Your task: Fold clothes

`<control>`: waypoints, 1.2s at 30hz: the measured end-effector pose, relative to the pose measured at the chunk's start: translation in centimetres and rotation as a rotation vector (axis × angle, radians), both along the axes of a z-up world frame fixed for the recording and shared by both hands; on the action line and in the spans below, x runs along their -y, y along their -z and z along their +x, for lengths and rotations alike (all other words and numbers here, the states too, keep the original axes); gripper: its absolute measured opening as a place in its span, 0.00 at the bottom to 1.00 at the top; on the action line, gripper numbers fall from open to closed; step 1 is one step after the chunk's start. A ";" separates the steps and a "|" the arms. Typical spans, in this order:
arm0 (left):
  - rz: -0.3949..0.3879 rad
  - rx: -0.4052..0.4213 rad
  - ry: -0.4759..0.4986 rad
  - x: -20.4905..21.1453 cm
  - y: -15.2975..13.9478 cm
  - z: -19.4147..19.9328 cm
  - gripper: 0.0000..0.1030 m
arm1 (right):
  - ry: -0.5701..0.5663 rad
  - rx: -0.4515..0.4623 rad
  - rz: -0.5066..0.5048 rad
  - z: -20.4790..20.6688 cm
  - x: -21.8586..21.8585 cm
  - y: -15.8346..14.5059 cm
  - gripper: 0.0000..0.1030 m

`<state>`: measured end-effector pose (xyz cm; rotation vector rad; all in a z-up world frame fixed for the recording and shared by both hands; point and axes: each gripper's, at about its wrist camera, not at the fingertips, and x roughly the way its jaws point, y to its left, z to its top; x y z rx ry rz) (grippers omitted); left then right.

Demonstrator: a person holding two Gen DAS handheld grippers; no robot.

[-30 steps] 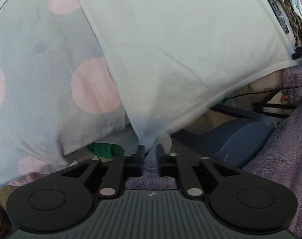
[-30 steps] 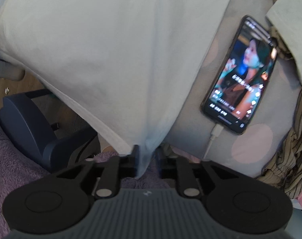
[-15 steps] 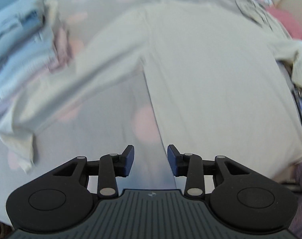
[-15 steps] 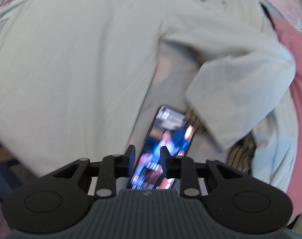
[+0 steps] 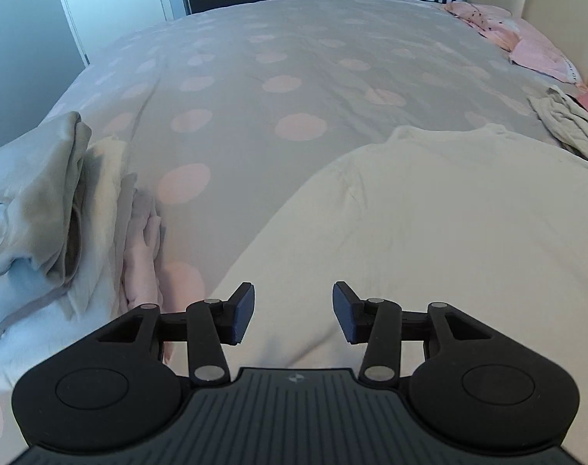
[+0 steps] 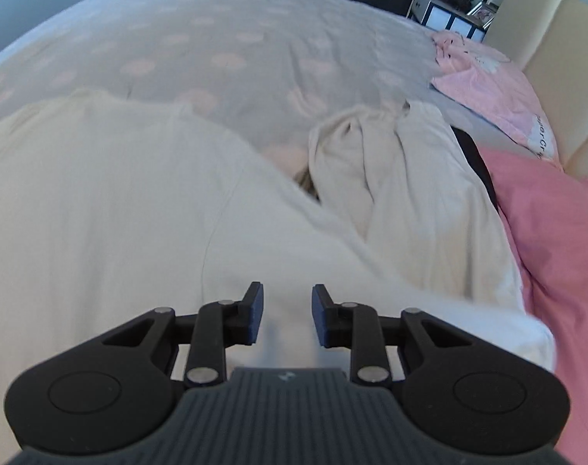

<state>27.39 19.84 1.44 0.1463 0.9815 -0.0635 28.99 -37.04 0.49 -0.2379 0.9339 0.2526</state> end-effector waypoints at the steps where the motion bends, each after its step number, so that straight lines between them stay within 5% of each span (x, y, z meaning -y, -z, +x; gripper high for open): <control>1: 0.015 0.005 -0.009 -0.2 0.8 1.1 0.41 | 0.008 0.014 0.018 1.3 -0.2 0.6 0.29; 4: 0.030 0.019 -0.023 -0.8 2.9 4.0 0.41 | 0.022 0.045 0.070 4.3 -0.9 1.6 0.30; 11: -0.065 0.097 0.014 -0.9 5.3 7.9 0.47 | 0.037 0.081 0.198 10.1 -2.6 4.2 0.30; 15: -0.091 0.089 0.027 -0.5 7.1 9.0 0.53 | 0.059 0.040 0.211 12.1 -3.3 6.5 0.31; 17: -0.083 0.090 0.031 -0.4 8.0 9.1 0.56 | 0.084 0.028 0.203 12.7 -3.3 7.7 0.47; 19: -0.096 0.114 0.025 -0.6 8.4 9.0 0.57 | 0.108 0.025 0.227 12.8 -3.0 8.5 0.43; 21: -0.123 0.113 0.022 -0.7 8.3 8.9 0.44 | 0.096 0.031 0.258 12.7 -2.8 8.7 0.30; 22: -0.130 0.115 0.036 -0.6 8.1 8.9 0.31 | 0.075 0.036 0.264 12.6 -2.8 8.6 0.09; 23: -0.127 0.117 0.048 -0.4 8.0 8.9 0.06 | 0.059 0.046 0.264 12.5 -2.9 8.4 0.05; 24: -0.116 0.113 0.052 -0.1 7.8 8.9 0.01 | 0.052 0.068 0.251 12.4 -3.1 8.1 0.05; 30: -0.040 0.163 0.002 0.6 6.5 9.3 0.00 | 0.144 0.278 0.102 12.3 -3.9 5.4 0.00; 36: 0.010 0.085 -0.017 1.2 7.5 9.9 0.00 | 0.189 0.189 0.168 13.2 -2.3 5.1 0.00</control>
